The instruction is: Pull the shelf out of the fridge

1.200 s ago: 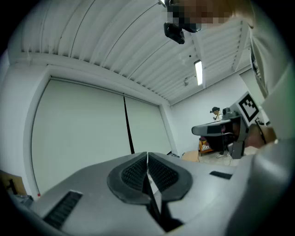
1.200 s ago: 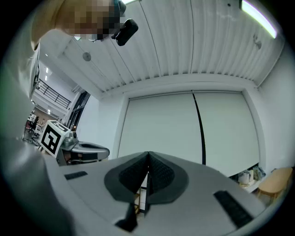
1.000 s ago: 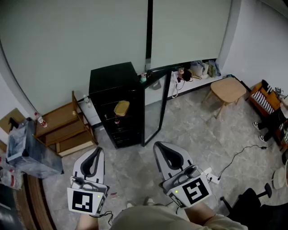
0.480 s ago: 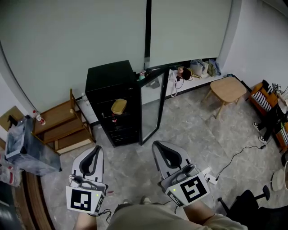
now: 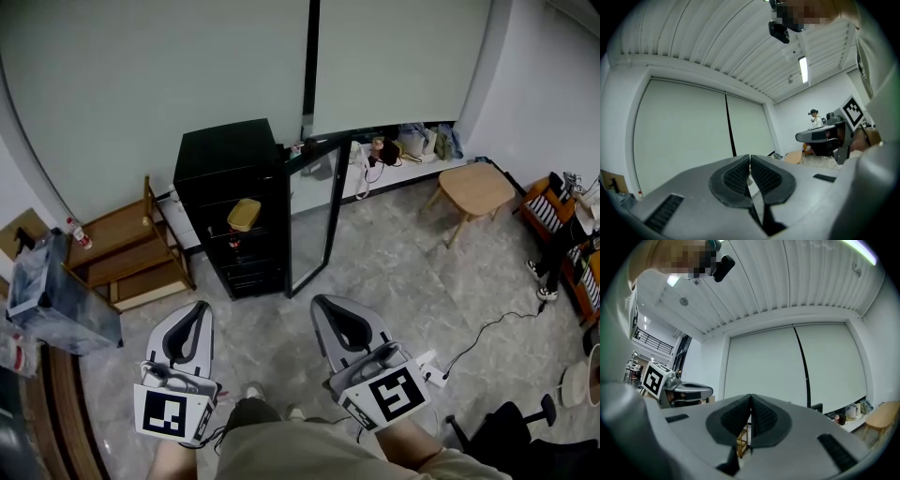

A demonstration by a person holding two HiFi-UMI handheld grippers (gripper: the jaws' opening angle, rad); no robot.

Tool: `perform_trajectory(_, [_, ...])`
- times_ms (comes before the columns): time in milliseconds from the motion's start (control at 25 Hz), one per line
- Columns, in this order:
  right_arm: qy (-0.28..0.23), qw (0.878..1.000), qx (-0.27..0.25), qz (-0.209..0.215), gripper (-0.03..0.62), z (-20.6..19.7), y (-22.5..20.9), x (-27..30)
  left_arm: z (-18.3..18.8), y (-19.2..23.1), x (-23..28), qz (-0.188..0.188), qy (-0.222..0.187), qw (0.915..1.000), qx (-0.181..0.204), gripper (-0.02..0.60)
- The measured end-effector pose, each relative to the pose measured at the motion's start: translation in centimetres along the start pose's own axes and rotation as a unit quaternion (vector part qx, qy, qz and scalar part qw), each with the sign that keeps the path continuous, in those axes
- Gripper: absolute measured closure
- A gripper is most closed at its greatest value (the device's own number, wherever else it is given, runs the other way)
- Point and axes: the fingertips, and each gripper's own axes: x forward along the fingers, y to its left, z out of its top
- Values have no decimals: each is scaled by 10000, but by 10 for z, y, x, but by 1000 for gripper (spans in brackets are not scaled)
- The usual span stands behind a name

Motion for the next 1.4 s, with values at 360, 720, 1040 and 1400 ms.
perform_trajectory(360, [2, 10000, 21, 64, 599, -6, 1, 10, -3, 6, 4, 12, -18, 10000, 23, 571])
perform_trajectory(720, [166, 9998, -8, 62, 599, -21, -10, 56, -15, 38, 36, -25, -180, 9997, -189, 571])
perform_trajectory(1040, [331, 9994, -3, 69, 599, -38, -24, 121, -38, 80, 85, -143, -91, 9995, -274, 571])
perform_trajectory(1400, [508, 9987, -36, 93, 599, -49, -33, 218, -56, 152, 141, -273, -49, 9990, -358, 571])
